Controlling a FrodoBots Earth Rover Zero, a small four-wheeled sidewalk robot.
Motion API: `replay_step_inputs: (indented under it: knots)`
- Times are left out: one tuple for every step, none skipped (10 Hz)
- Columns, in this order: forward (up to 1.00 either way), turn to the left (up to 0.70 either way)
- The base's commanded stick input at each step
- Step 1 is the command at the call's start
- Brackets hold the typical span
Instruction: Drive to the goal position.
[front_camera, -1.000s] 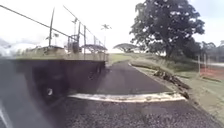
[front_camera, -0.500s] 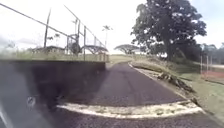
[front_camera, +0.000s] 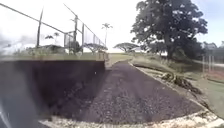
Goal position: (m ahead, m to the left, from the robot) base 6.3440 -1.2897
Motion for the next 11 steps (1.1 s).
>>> replay_step_inputs:
  knots:
    - [0.85,0.00]
    - [0.85,0.00]
    - [0.85,-0.12]
    - [0.85,-0.34]
    - [0.85,-0.34]
    - [0.85,-0.34]
    - [0.85,-0.12]
    - [0.85,0.00]
    - [0.85,0.00]
    - [0.85,0.00]
    - [0.85,0.00]
